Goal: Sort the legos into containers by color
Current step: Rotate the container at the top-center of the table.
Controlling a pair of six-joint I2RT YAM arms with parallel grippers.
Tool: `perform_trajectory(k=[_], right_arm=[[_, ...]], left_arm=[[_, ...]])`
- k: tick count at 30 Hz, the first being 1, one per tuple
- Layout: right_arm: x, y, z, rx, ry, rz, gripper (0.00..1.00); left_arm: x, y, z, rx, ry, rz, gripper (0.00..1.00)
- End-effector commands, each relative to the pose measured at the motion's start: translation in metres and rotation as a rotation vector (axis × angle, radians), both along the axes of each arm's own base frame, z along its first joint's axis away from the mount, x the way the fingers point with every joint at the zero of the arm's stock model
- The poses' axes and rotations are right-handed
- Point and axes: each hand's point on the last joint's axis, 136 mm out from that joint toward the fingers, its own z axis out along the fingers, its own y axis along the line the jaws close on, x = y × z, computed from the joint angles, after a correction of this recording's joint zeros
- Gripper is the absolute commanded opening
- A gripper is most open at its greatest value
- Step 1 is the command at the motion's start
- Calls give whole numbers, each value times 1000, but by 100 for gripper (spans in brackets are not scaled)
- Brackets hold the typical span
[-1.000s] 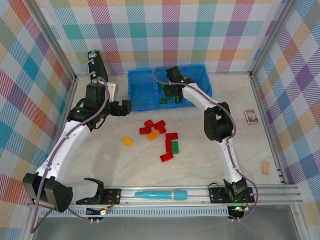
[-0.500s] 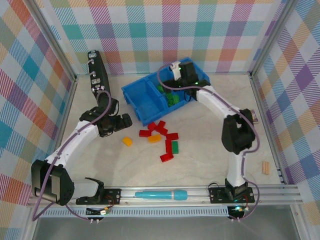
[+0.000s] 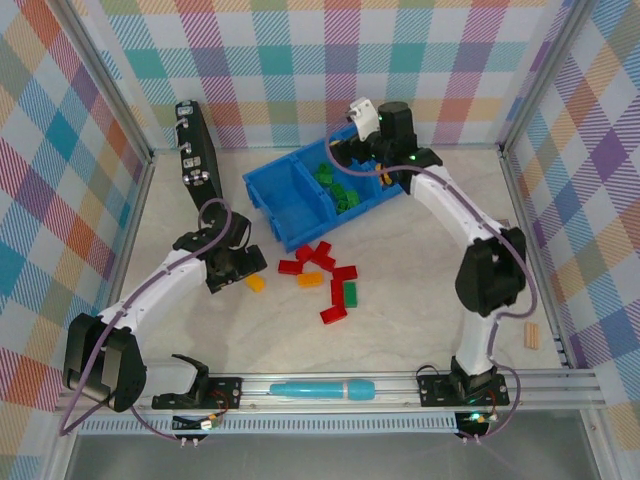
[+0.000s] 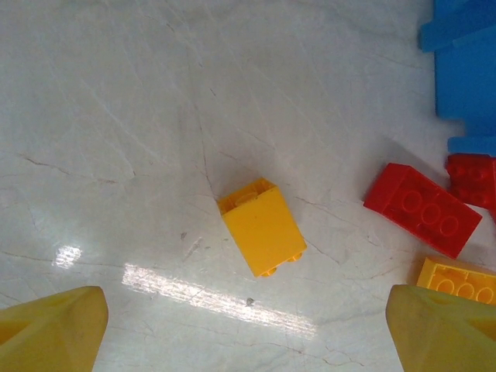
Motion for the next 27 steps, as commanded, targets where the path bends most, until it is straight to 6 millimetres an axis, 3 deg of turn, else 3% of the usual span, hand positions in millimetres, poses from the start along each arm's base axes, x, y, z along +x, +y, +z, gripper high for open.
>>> perform_trajectory(k=[1, 4, 7, 15, 17, 22, 27], right_arm=[[33, -22, -55, -94, 109, -36, 99], [58, -30, -89, -149, 153, -79, 99], [72, -33, -107, -161, 189, -106, 99], [78, -33, -155, -129, 365, -131, 100], [74, -32, -164, -115, 402, -136, 91], [64, -36, -179, -90, 485, -175, 58], [53, -38, -192, -75, 562, -217, 50]], left_arm=[[-14, 2, -8, 1, 33, 26, 92], [-19, 2, -7, -5, 29, 26, 92], [-23, 6, -4, 2, 18, 30, 92], [-31, 5, -10, -17, 31, 30, 94], [-31, 4, -12, -24, 33, 26, 94], [-29, 1, -15, -23, 36, 7, 95], [-26, -2, -20, -31, 36, -14, 96]])
